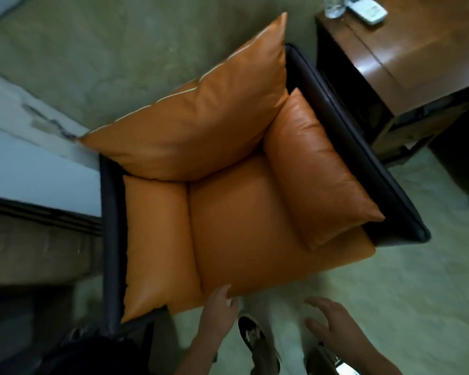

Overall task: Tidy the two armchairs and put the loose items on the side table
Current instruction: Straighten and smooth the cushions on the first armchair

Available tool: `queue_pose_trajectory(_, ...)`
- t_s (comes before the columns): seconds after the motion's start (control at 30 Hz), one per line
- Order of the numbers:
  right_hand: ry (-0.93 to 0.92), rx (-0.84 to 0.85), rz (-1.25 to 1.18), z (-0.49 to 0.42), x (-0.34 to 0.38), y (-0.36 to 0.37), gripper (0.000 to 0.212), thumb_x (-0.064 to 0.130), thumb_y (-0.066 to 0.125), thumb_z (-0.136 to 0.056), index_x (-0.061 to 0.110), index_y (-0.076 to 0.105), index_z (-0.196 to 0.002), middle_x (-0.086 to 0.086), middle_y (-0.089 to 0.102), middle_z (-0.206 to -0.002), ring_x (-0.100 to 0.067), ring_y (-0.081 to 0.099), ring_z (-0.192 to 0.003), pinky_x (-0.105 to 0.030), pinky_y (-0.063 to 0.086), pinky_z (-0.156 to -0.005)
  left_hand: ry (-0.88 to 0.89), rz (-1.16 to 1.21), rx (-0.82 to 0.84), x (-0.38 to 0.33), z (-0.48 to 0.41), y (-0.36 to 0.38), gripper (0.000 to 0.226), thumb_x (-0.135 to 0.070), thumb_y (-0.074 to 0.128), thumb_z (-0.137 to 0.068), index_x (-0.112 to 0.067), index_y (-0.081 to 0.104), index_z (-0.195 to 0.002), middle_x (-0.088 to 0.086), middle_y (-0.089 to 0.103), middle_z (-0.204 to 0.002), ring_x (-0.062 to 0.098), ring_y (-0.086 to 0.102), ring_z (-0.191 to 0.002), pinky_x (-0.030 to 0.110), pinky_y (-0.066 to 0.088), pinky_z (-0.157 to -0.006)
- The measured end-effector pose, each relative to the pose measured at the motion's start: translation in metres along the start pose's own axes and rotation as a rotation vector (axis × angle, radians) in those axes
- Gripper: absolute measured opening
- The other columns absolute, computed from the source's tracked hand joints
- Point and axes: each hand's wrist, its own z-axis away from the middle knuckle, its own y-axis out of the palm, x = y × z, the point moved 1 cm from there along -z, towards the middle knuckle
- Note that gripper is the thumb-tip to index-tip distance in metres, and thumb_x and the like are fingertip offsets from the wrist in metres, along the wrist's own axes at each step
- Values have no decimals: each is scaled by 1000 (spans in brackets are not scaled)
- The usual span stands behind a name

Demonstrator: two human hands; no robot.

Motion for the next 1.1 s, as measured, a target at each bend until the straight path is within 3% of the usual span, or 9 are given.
queue_pose_trajectory(0.1,-5,19,-14,1,4,21,46,43,62,-95,34,50,-139,12,52,-140,-11,46,-129,-27,36,-108,2,60,-16,27,16,12,49,-34,52,-101,-23,43,-148,-5,43,-152,13,41,-138,26,32,-114)
queue_pose_trajectory(0.27,-48,22,32,-5,28,62,42,34,62,-97,30,51,-137,17,47,-128,-3,42,-122,-20,31,-101,1,90,-43,87,31,39,51,-34,51,-100,-23,42,-149,-6,40,-155,11,36,-143,25,26,-118)
queue_pose_trajectory(0.4,-97,42,78,-14,45,98,44,32,65,-95,25,56,-137,3,60,-132,-16,54,-124,-24,37,-99,-13,150,-76,136,42,57,52,-34,52,-100,-21,43,-149,-4,41,-155,12,36,-143,29,29,-118)
queue_pose_trajectory(0.53,-120,27,129,-16,66,136,47,32,64,-95,21,55,-140,-1,60,-135,-18,55,-125,-26,38,-101,13,209,-108,179,54,70,49,-30,54,-100,-22,44,-147,-4,43,-154,13,39,-141,27,32,-115)
queue_pose_trajectory(0.73,-168,-39,170,-30,84,195,43,20,67,-94,12,60,-135,-11,63,-132,-28,57,-123,-27,37,-98,35,307,-165,236,47,98,49,-30,54,-100,-23,44,-147,0,45,-152,18,41,-140,38,39,-114)
queue_pose_trajectory(0.9,-242,-83,209,-57,77,229,50,24,63,-96,16,51,-144,-8,56,-142,-27,48,-131,-34,34,-107,111,324,-291,266,21,120,57,-32,52,-101,-21,32,-153,-1,28,-161,17,26,-148,32,29,-118)
queue_pose_trajectory(1.1,-446,-224,371,-142,58,262,56,31,58,-97,24,42,-150,-6,47,-150,-31,32,-145,-48,28,-117,224,267,-583,296,-55,136,68,-46,47,-101,-18,21,-158,-1,13,-166,17,17,-152,31,28,-115)
